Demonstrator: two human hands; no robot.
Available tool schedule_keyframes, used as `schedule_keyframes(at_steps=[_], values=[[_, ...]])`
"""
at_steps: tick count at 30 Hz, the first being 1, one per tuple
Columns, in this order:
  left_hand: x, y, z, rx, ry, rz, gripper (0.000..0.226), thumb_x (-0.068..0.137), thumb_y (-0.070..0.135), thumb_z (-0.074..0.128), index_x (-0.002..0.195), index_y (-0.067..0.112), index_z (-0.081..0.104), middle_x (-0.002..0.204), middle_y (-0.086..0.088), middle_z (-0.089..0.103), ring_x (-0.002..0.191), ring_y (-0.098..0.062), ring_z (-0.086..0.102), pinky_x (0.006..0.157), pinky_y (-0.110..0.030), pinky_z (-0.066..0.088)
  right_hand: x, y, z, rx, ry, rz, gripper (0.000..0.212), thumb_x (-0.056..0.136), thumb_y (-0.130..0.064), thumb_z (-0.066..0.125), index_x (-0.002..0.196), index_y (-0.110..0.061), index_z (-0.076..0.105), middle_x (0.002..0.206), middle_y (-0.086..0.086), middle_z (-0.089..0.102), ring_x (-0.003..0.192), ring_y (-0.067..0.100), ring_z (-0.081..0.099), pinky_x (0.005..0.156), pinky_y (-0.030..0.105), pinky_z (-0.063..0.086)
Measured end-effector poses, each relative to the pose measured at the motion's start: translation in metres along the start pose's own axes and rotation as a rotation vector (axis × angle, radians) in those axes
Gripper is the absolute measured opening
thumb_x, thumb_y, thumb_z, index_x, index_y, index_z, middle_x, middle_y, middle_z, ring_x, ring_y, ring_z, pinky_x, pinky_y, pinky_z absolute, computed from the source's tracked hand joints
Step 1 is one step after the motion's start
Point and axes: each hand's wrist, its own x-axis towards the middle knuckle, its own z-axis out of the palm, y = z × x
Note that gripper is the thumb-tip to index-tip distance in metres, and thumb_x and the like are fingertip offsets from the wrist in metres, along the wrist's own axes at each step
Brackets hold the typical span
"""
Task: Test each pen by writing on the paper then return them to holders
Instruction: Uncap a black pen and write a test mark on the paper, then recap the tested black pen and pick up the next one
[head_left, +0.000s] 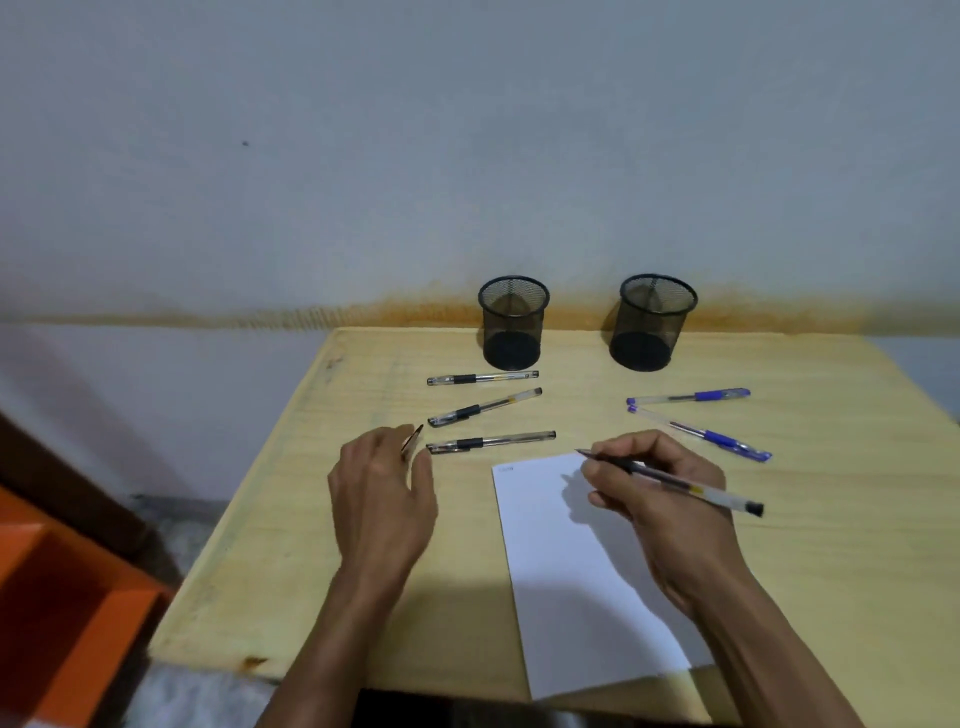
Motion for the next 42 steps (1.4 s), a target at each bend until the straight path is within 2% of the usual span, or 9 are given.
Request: schedule_keyframes(at_steps=[5,10,14,17,20,23,26,29,42], values=[[0.021,0.003,-0.008,0.19,-0.196,-0.03,0.024,0.09,0.024,0.062,0.113,0.017,0.069,0.115,-0.01,0.067,0.112,-0.034,0.055,0.091,-0.043,0.043,-0.007,0.0,-0.008,-0.051,-0.031,-0.005,0.013,0.083,0.004,0.077,0.09,-0.007,0.076,0.081,0.001,0.08,0.08,0.019,0.078,0.066,0.03,0.064],[0.024,-0.011,-0.008,0.217,-0.157,-0.001,0.019,0.095,0.025,0.059,0.107,0.021,0.074,0.105,-0.006,0.069,0.102,-0.032,0.058,0.079,-0.042,0.049,-0.016,0.002,-0.011,-0.037,-0.035,-0.003,0.014,0.084,0.001,0.077,0.091,-0.003,0.067,0.078,0.005,0.079,0.075,0.018,0.078,0.066,0.035,0.063],[0.022,-0.027,-0.008,0.329,-0.102,0.052,0.016,0.095,0.02,0.056,0.097,0.018,0.072,0.091,-0.004,0.068,0.091,-0.03,0.057,0.071,-0.039,0.044,-0.018,0.007,-0.012,-0.071,-0.028,-0.01,0.013,0.081,0.002,0.08,0.086,-0.008,0.075,0.079,0.001,0.08,0.073,0.014,0.076,0.072,0.034,0.064],[0.02,-0.035,-0.009,0.36,-0.109,0.071,0.019,0.097,0.019,0.053,0.096,0.015,0.071,0.087,-0.006,0.065,0.087,-0.031,0.054,0.07,-0.039,0.043,-0.019,0.006,-0.009,-0.057,-0.025,0.013,0.013,0.082,0.0,0.078,0.09,-0.011,0.078,0.08,0.003,0.08,0.076,0.021,0.078,0.078,0.043,0.065],[0.014,-0.032,-0.017,0.202,-0.106,0.036,0.019,0.098,0.016,0.052,0.097,0.012,0.07,0.091,-0.009,0.064,0.087,-0.03,0.053,0.071,-0.038,0.042,-0.023,0.0,-0.004,-0.055,-0.027,-0.01,0.008,0.085,-0.007,0.079,0.091,-0.01,0.076,0.078,0.004,0.08,0.077,0.022,0.078,0.076,0.045,0.065],[-0.003,0.0,-0.034,-0.116,-0.087,0.057,0.019,0.1,0.016,0.047,0.104,0.019,0.065,0.098,0.004,0.066,0.09,-0.017,0.059,0.075,-0.034,0.043,-0.025,-0.014,0.002,-0.084,-0.046,-0.107,0.007,0.084,-0.015,0.082,0.085,-0.012,0.076,0.076,0.003,0.079,0.077,0.018,0.078,0.068,0.035,0.064],[-0.019,0.035,-0.047,-0.358,-0.093,0.118,0.02,0.101,0.015,0.049,0.106,0.026,0.065,0.095,0.013,0.067,0.085,-0.005,0.063,0.074,-0.022,0.046,-0.028,-0.03,0.009,-0.146,-0.082,-0.234,0.009,0.082,-0.024,0.083,0.082,-0.018,0.076,0.078,-0.005,0.078,0.08,0.01,0.075,0.066,0.028,0.062],[-0.026,0.05,-0.052,-0.559,-0.157,0.179,0.019,0.102,0.019,0.049,0.105,0.028,0.065,0.087,0.013,0.065,0.08,-0.008,0.062,0.069,-0.012,0.043,-0.033,-0.039,0.015,-0.212,-0.12,-0.306,0.01,0.08,-0.029,0.084,0.08,-0.022,0.076,0.079,-0.012,0.077,0.083,0.006,0.073,0.071,0.033,0.064],[-0.025,0.045,-0.051,-0.746,-0.247,0.218,0.019,0.097,0.025,0.05,0.101,0.029,0.068,0.083,0.005,0.064,0.078,-0.015,0.061,0.075,-0.017,0.045,-0.038,-0.039,0.017,-0.168,-0.083,-0.285,0.023,0.072,-0.04,0.083,0.075,-0.019,0.076,0.073,-0.002,0.076,0.073,0.012,0.071,0.075,0.053,0.061]])
